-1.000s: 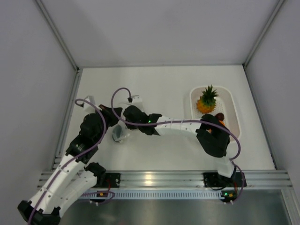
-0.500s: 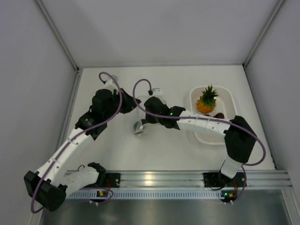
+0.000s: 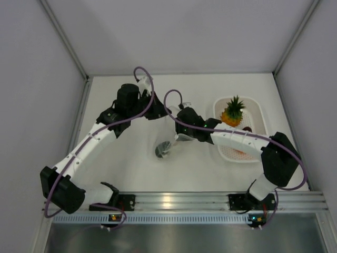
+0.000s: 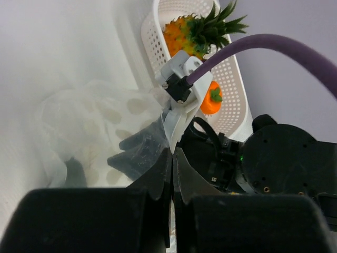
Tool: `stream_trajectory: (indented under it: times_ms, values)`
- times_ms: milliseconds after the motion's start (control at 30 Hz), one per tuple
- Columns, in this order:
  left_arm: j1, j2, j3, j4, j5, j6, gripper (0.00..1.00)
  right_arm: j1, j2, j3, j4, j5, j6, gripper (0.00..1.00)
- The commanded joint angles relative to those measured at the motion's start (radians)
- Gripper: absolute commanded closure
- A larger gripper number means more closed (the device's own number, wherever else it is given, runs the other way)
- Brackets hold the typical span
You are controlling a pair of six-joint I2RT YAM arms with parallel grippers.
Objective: Open the zip-top bag and remove the fake food
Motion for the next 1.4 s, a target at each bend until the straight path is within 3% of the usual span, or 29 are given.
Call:
stream_trajectory:
  times_ms: [0, 200, 333, 500, 700, 933, 1033, 1367]
  values:
    - [-0.01, -0.008, -0.011, -0.002, 0.009, 0.019, 1.0, -0.006, 0.012, 0.041, -0.013, -0.009, -0.021, 0.63]
    - [-0.013, -0.087, -0.12, -0.004, -0.062, 0.033, 1.0, -0.013, 0.076, 0.174, -0.145, 0.161, -0.108, 0.62]
    - [-0.012, -0.118, -0.159, -0.005, -0.107, 0.044, 1.0, -0.029, 0.113, 0.257, -0.186, 0.08, -0.136, 0.6]
    - [-0.012, -0.127, -0.214, -0.005, -0.191, 0.052, 1.0, -0.013, 0.119, 0.209, -0.085, -0.033, -0.094, 0.51]
    - [-0.013, -0.15, -0.261, -0.005, -0.246, 0.055, 1.0, 0.01, 0.124, 0.162, -0.011, 0.009, 0.013, 0.44]
    - [-0.016, -0.16, -0.295, -0.004, -0.254, 0.053, 1.0, 0.092, 0.208, 0.267, -0.14, 0.147, 0.053, 0.39]
    - [-0.019, -0.161, -0.304, -0.004, -0.263, 0.052, 1.0, 0.111, 0.226, 0.271, -0.151, 0.173, 0.077, 0.31]
    - [-0.025, -0.173, -0.321, -0.004, -0.272, 0.056, 1.0, 0.132, 0.291, 0.25, -0.165, 0.195, 0.108, 0.3]
